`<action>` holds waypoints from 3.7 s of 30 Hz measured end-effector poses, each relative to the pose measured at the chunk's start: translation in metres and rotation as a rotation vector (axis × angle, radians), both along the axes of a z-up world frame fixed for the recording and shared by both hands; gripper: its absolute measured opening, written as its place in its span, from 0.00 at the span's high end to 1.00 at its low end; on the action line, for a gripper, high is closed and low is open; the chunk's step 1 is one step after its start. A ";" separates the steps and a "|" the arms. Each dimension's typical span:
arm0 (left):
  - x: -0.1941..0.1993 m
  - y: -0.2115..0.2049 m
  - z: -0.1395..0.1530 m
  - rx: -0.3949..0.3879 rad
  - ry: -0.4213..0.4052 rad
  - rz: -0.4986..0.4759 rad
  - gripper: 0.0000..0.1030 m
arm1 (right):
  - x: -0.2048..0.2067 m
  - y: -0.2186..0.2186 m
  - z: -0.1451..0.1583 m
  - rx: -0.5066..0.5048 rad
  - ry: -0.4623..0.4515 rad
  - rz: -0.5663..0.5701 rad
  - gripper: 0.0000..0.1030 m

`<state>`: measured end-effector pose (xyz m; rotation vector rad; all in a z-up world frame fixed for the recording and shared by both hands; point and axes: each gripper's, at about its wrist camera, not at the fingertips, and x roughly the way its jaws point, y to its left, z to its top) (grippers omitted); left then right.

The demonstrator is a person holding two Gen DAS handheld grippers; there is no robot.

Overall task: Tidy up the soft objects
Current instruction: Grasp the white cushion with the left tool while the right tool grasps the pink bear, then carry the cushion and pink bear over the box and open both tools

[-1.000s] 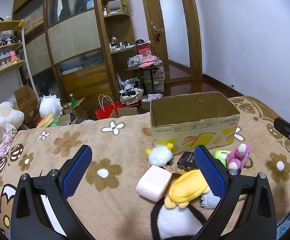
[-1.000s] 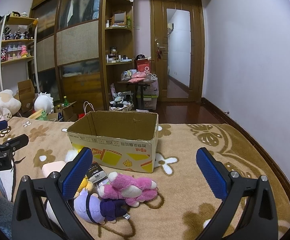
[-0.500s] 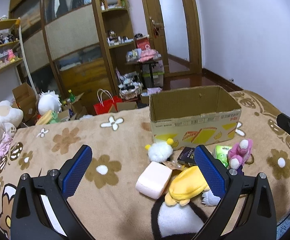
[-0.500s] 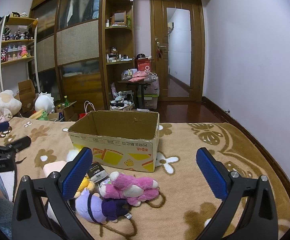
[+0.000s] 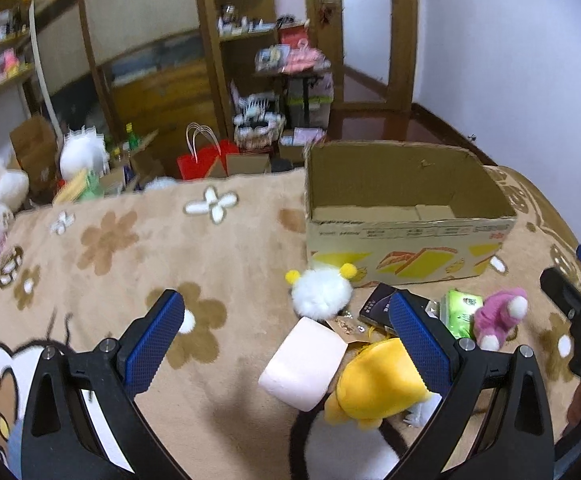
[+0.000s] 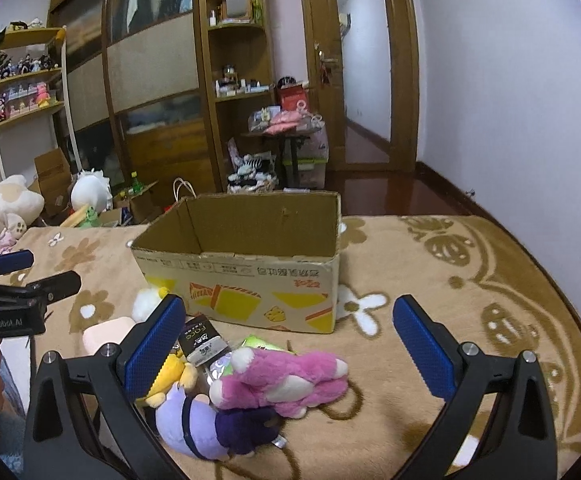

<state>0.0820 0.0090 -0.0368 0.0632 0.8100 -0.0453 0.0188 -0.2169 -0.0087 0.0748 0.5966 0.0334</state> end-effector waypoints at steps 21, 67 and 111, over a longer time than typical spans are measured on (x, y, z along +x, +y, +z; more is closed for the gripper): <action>0.027 -0.009 -0.075 0.103 0.291 0.006 0.02 | 0.042 0.009 -0.077 0.058 0.248 0.004 0.00; -0.024 -0.014 -0.010 0.077 -0.028 -0.049 0.57 | -0.005 -0.004 -0.025 0.020 0.082 -0.087 0.48; 0.089 -0.058 0.025 0.010 -0.210 -0.165 0.55 | 0.095 0.010 0.029 0.003 -0.190 0.077 0.43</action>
